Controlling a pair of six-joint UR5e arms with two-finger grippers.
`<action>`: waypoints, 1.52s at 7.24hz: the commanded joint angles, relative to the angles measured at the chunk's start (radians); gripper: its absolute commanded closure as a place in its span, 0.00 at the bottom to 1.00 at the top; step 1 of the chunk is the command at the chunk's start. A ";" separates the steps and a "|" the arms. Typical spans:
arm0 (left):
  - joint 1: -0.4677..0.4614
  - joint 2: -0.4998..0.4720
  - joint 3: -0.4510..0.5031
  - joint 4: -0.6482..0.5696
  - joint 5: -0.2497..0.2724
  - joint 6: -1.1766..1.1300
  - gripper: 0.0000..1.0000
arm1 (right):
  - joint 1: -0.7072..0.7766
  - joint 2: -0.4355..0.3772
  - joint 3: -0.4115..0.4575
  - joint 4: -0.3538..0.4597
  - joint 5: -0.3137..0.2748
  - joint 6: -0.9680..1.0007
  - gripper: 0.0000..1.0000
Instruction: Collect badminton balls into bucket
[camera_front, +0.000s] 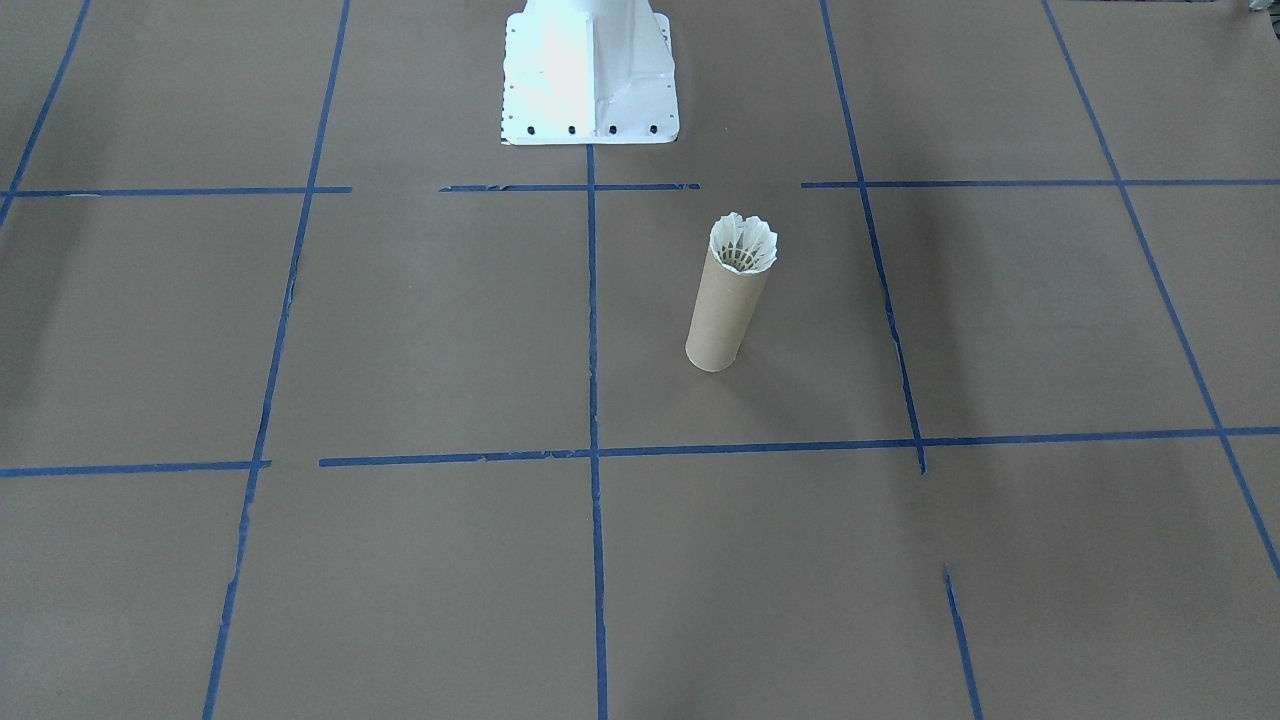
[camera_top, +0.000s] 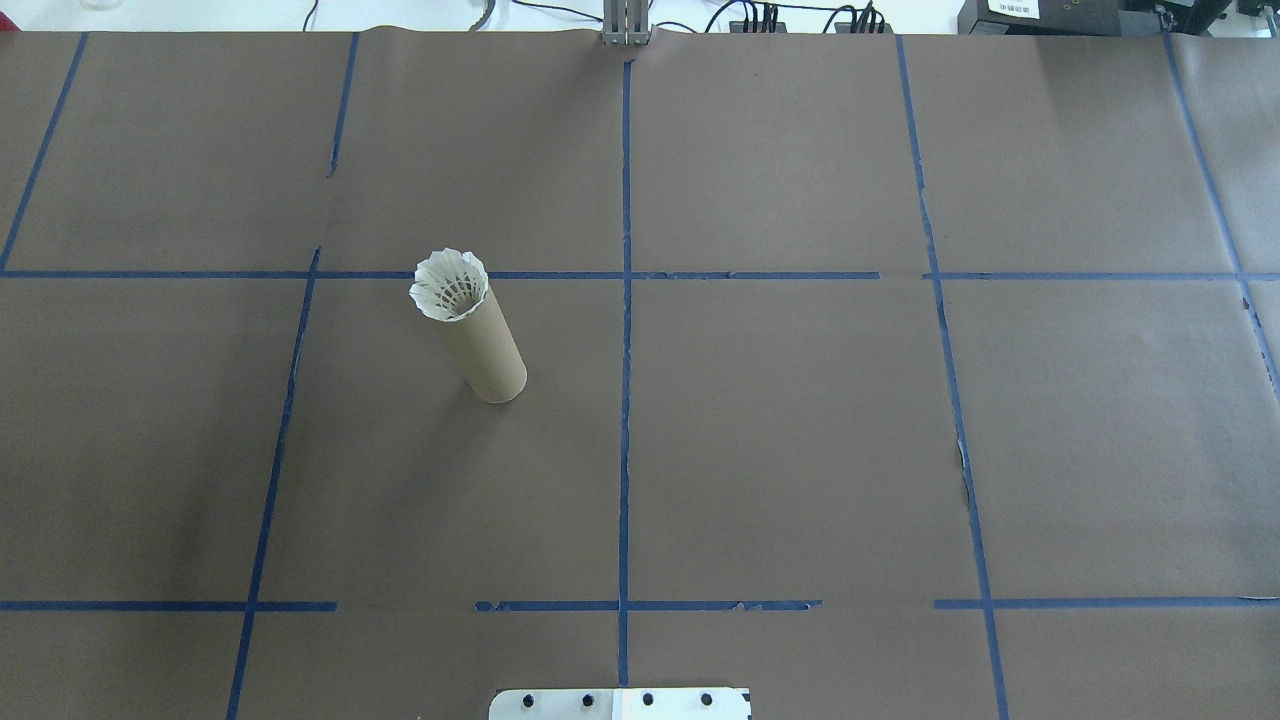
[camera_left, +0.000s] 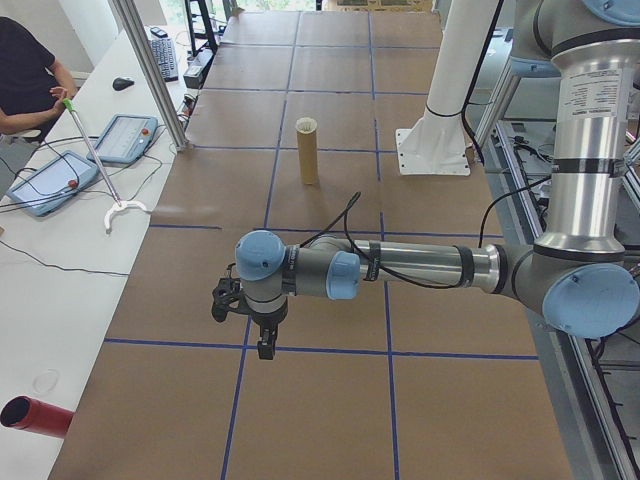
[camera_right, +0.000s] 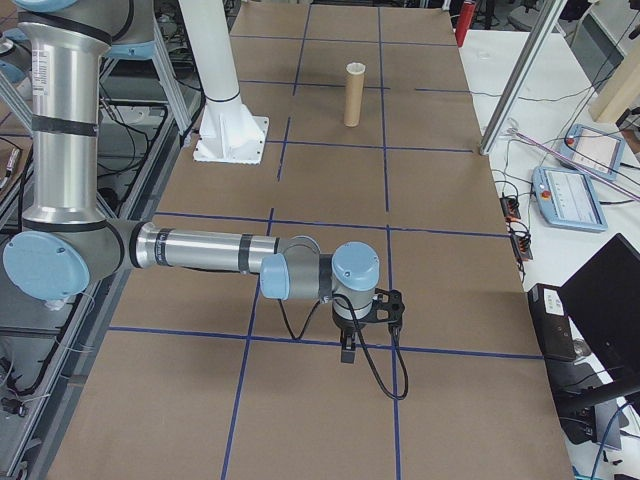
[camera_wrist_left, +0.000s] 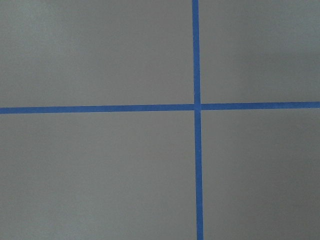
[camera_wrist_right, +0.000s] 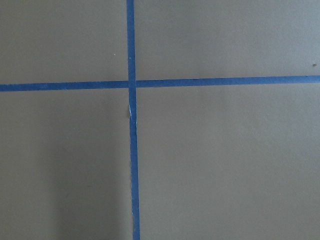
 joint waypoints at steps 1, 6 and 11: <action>0.000 0.000 -0.002 0.002 0.001 0.000 0.00 | 0.000 0.000 0.000 0.000 0.000 0.000 0.00; 0.000 0.000 0.007 0.016 -0.005 0.085 0.00 | 0.000 0.000 0.000 0.000 0.000 0.000 0.00; 0.000 0.002 0.015 0.024 -0.005 0.083 0.00 | 0.000 0.000 0.000 0.000 0.000 0.000 0.00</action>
